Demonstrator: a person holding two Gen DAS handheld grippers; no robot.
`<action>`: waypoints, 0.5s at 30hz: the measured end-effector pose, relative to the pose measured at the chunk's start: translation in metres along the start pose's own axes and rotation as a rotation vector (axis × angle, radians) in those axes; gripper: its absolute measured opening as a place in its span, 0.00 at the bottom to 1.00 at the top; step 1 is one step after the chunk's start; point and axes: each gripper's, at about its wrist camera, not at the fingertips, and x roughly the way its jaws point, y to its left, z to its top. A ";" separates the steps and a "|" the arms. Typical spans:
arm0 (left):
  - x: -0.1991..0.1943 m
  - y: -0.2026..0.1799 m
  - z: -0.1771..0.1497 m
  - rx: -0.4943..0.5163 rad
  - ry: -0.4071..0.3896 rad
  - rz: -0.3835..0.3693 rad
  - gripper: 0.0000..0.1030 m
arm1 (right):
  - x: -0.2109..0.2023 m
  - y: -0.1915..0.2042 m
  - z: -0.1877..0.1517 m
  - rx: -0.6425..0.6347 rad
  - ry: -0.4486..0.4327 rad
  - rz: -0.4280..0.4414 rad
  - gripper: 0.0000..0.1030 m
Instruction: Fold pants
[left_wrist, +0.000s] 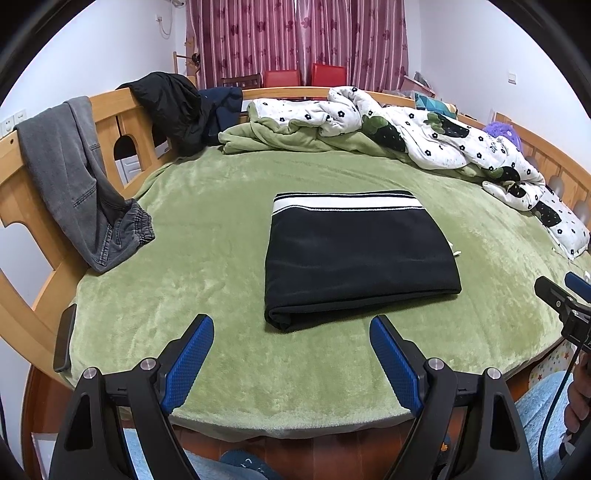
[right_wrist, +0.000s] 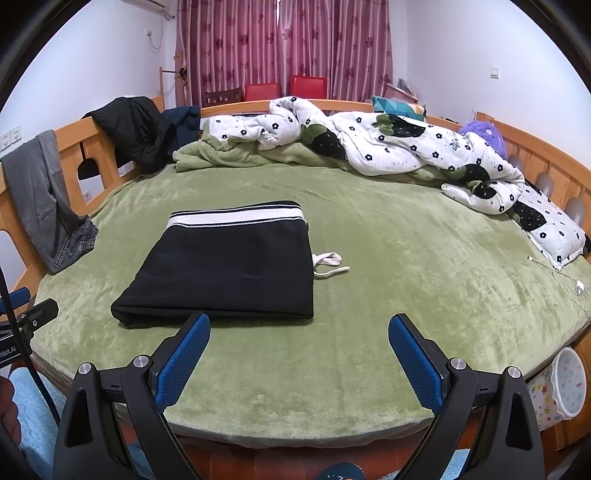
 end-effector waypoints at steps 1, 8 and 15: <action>0.000 0.000 0.000 0.001 0.000 -0.001 0.83 | -0.001 0.001 0.001 0.000 -0.001 0.000 0.93; -0.005 -0.001 0.002 -0.001 -0.005 -0.001 0.83 | -0.003 0.000 0.003 0.002 -0.003 -0.005 0.93; -0.006 -0.001 0.003 -0.002 -0.007 -0.001 0.83 | -0.005 0.000 0.006 0.000 -0.003 -0.009 0.93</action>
